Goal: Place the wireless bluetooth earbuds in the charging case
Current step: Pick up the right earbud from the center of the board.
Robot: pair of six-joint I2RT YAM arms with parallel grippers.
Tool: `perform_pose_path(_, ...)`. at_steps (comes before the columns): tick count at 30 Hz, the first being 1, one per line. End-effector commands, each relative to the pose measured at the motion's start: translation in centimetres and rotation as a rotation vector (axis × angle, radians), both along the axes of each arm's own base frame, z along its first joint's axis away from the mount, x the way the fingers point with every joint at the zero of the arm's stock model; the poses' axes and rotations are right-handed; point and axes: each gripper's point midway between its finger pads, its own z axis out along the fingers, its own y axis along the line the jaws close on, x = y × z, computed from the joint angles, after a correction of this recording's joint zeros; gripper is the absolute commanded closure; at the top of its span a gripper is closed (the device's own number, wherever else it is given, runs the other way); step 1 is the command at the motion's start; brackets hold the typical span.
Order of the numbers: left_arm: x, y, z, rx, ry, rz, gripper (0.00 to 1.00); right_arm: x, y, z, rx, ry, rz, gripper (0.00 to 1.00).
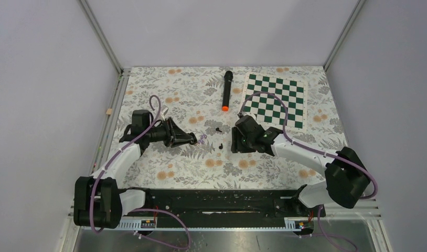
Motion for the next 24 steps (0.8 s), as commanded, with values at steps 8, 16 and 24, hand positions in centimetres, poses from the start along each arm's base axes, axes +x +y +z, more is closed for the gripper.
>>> perform_pose_path(8, 1.2, 0.2, 0.9, 0.069, -0.098, -0.005, 1.00, 6.5, 3.6, 1.0, -0.119, -0.134, 0.112, 0.44)
perform_pose_path(16, 0.6, 0.6, 1.9, 0.107, -0.127, -0.009, 1.00, 9.7, 5.1, 0.2, -0.316, -0.132, 0.322, 0.55)
perform_pose_path(24, 0.3, 0.6, 1.8, 0.096, -0.112, 0.006, 1.00, 11.4, 6.8, -1.4, -0.361, -0.132, 0.451, 0.58)
